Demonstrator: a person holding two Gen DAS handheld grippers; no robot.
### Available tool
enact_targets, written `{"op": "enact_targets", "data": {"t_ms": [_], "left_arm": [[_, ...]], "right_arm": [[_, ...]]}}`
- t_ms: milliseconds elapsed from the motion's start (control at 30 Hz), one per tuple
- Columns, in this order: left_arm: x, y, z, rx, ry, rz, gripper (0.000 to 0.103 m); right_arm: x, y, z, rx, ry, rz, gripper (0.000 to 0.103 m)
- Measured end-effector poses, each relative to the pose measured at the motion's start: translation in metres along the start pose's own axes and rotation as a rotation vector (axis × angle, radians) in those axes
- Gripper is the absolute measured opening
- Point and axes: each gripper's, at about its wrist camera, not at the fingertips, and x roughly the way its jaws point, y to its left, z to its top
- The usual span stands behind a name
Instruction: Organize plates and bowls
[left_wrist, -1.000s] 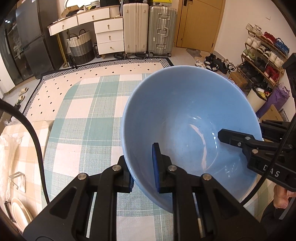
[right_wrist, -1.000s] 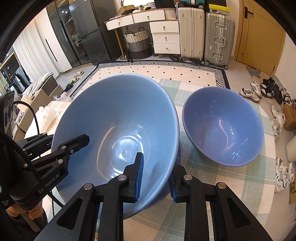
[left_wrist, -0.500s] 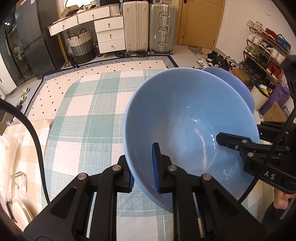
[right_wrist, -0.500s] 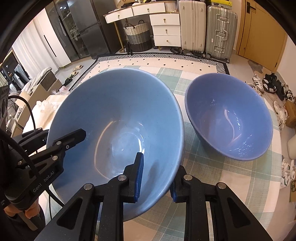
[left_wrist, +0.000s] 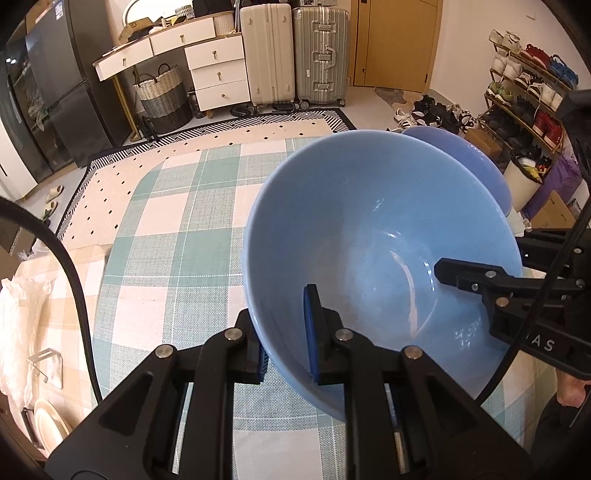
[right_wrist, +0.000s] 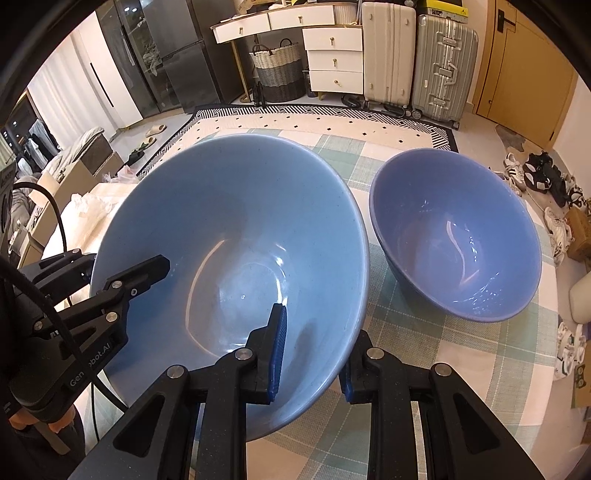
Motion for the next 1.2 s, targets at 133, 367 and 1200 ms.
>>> {"op": "enact_targets", "data": {"t_ms": [133,367,1200], "left_arm": [[0.000,0.001,0.000,0.012,-0.007,0.016,0.013],[0.009,0.012,-0.003,-0.007,0.030,-0.001,0.017],[0.009,0.025,-0.013,-0.077,0.034,-0.048,0.055]], "right_arm": [[0.001,-0.002,-0.001,0.000,0.001,0.007,0.026],[0.002,-0.006,-0.002,0.003,-0.007,0.028,0.033],[-0.030,-0.003,-0.010,0.015,-0.088,0.009,0.075]]}}
